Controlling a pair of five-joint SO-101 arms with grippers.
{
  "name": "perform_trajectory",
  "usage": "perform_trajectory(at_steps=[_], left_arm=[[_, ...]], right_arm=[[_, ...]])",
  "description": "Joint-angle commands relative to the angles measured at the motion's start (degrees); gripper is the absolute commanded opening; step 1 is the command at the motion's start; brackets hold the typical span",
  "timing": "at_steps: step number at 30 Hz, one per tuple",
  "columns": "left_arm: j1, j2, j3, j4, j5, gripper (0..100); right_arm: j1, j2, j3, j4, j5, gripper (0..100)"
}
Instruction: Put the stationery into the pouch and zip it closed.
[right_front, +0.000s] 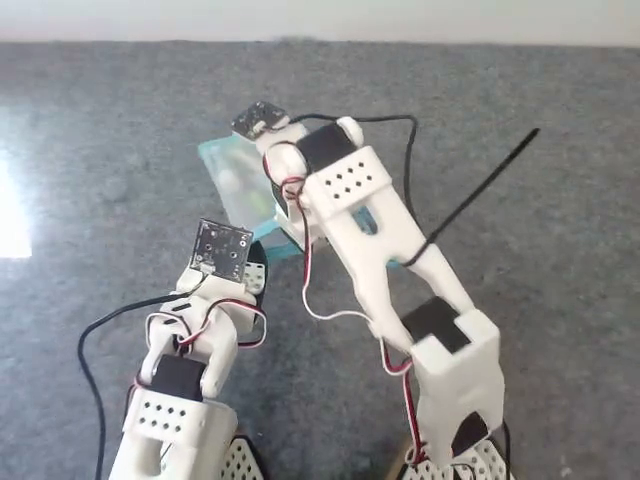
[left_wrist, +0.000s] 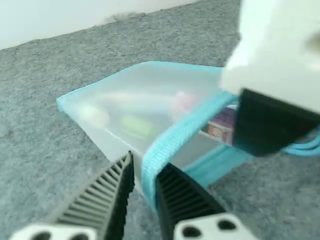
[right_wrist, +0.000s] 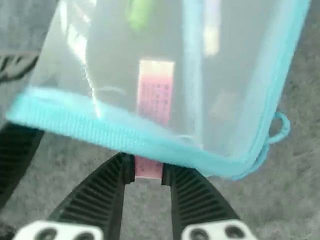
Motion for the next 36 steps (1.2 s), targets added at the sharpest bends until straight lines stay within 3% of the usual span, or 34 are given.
perform_trajectory(at_steps=[1,6,14,22,29,36], left_arm=[[1.23,-0.79,-0.84,0.09,-0.88,1],[1.23,-0.79,-0.84,0.09,-0.88,1],[0.70,-0.79,-0.84,0.09,-0.88,1],[-1.41,-0.79,-1.10,0.09,-0.88,1],[-1.41,-0.79,-1.10,0.09,-0.88,1],[-1.49,-0.88,-5.05,5.71,-0.70,1]], right_arm=[[0.84,0.66,-11.34,0.84,-1.14,4.5],[0.31,0.57,-14.15,1.98,-1.85,17.4],[-3.03,-1.54,-13.80,2.33,-1.41,17.0],[-3.12,-21.85,-3.08,1.98,3.16,16.9],[-1.89,-52.18,25.58,-10.77,4.57,16.9],[10.51,-70.29,76.04,-47.69,5.89,16.9]])
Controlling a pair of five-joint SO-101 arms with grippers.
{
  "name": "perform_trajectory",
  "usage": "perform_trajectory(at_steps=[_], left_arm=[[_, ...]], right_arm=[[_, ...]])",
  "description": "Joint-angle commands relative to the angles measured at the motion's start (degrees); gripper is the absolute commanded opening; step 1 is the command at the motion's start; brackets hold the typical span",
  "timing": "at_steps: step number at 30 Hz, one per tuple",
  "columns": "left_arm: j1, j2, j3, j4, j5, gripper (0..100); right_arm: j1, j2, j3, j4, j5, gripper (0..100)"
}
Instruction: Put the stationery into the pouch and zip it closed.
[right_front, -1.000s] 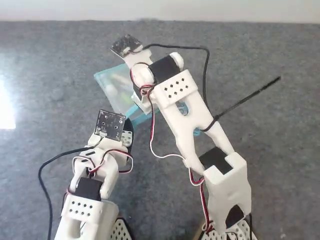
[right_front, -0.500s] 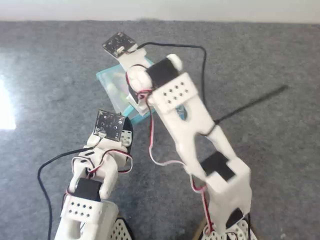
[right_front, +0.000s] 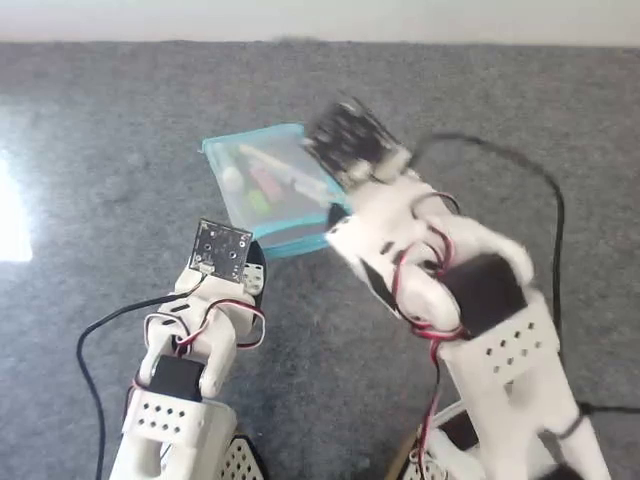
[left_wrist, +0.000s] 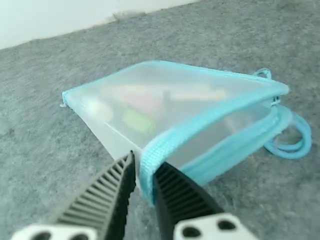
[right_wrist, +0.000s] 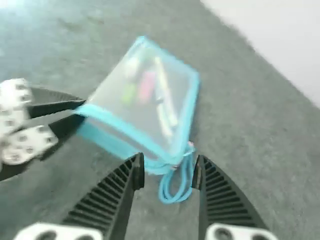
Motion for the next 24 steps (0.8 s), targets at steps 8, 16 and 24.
perform_trajectory(at_steps=[8,16,24], left_arm=[[-7.47,-0.70,-8.84,5.63,0.09,1],[-8.97,-0.53,-11.74,8.79,0.18,1],[-9.41,-0.35,-12.18,8.97,1.58,1]], right_arm=[[7.43,-2.68,35.96,-32.13,8.62,17.3],[7.34,12.18,35.16,-43.03,8.35,24.7],[3.03,13.67,35.87,-44.70,8.35,30.6]])
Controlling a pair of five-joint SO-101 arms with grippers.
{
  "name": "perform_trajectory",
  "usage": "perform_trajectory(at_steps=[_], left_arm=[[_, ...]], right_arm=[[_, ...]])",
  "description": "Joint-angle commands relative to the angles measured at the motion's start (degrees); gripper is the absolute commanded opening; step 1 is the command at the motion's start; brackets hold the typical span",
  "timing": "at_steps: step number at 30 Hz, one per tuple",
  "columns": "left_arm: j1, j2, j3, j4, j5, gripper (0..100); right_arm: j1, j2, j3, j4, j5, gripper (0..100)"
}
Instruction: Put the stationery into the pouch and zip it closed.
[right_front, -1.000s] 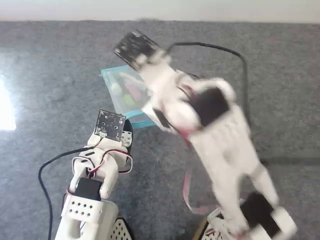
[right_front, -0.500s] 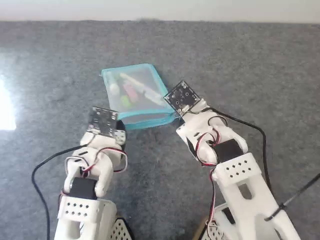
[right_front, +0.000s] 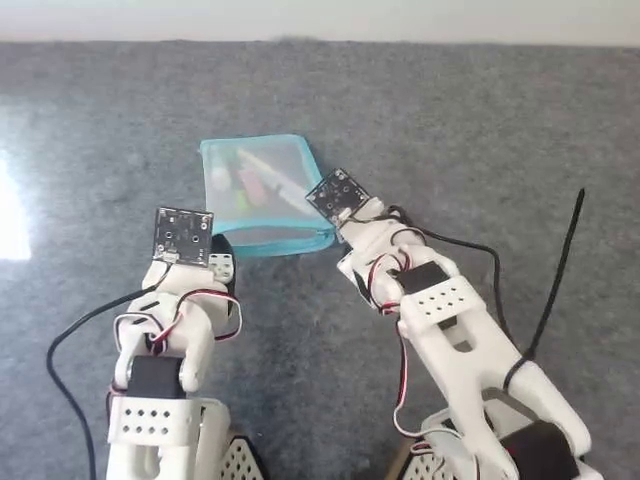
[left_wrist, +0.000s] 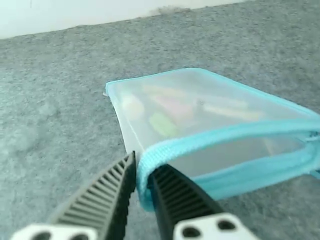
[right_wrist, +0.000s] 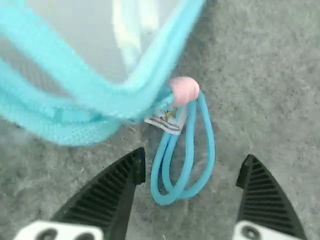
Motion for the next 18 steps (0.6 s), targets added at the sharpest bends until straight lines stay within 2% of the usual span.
perform_trajectory(at_steps=[1,9,14,18], left_arm=[[-0.44,-0.35,-4.09,0.26,1.05,1],[-0.09,-0.35,-4.00,0.35,1.05,1],[0.00,-0.26,-3.91,0.35,1.05,1],[0.00,-0.26,-3.82,0.26,1.14,1]], right_arm=[[-1.01,-3.74,0.44,-3.12,0.53,30.6],[-3.56,-2.95,4.66,-14.90,0.97,30.4],[-3.47,2.24,4.57,-27.47,1.05,28.6],[-3.74,9.01,4.48,-33.54,9.14,18.7]])
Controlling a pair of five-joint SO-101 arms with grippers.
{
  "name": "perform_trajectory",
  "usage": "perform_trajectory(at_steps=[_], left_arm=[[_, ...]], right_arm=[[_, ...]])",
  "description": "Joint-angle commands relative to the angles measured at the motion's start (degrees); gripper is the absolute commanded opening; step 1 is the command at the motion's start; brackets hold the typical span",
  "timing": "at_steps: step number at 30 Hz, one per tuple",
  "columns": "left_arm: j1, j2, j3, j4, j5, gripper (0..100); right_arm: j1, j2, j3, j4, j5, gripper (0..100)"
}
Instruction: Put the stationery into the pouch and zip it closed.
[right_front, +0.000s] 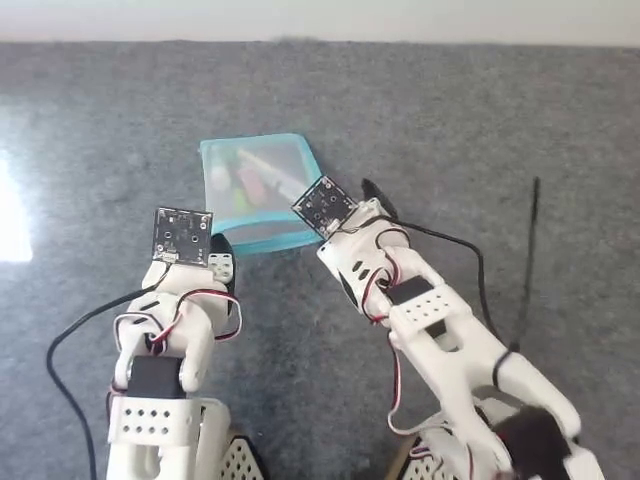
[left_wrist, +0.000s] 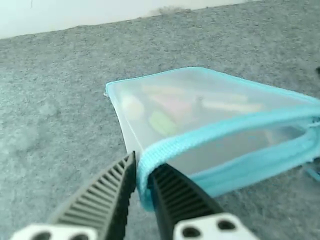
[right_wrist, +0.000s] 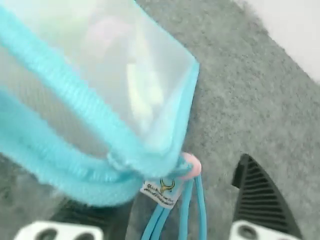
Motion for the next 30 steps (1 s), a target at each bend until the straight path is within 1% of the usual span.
perform_trajectory(at_steps=[1,3,6,8,12,16,18,21,25,28,30], left_arm=[[0.00,-0.26,-3.82,0.26,0.97,1],[0.09,-0.26,-3.82,0.26,0.97,1],[0.09,-0.26,-3.74,0.18,0.97,1],[0.09,-0.26,-3.65,0.09,0.97,1],[0.09,-0.26,-3.65,0.09,0.97,1],[0.09,-0.26,-3.56,0.09,0.97,1],[0.09,-0.26,-3.38,0.00,0.97,1],[1.41,-0.26,-2.42,-0.44,0.97,1],[5.45,-0.26,-1.71,-0.18,0.97,1],[6.59,-0.18,-1.19,-0.18,0.97,1],[6.68,-0.18,-0.84,-0.35,0.97,1]], right_arm=[[-0.57,3.91,-0.88,-6.11,8.44,15.8],[-0.40,6.29,-0.97,-8.22,12.13,9.2],[0.31,6.81,-1.14,-8.66,12.92,0.1],[1.45,5.58,-1.05,-7.43,12.57,1.8],[4.18,-2.07,-1.41,0.84,8.53,0.8],[4.97,-15.87,-1.32,13.85,4.40,0.9],[4.62,-23.52,-1.14,20.09,3.52,0.9],[2.15,-33.71,-1.05,28.44,3.25,0.9],[-5.76,-43.21,-1.23,39.52,3.69,0.9],[-10.24,-45.49,-1.32,43.56,3.69,0.9],[-10.51,-45.85,-1.41,44.53,3.69,0.9]])
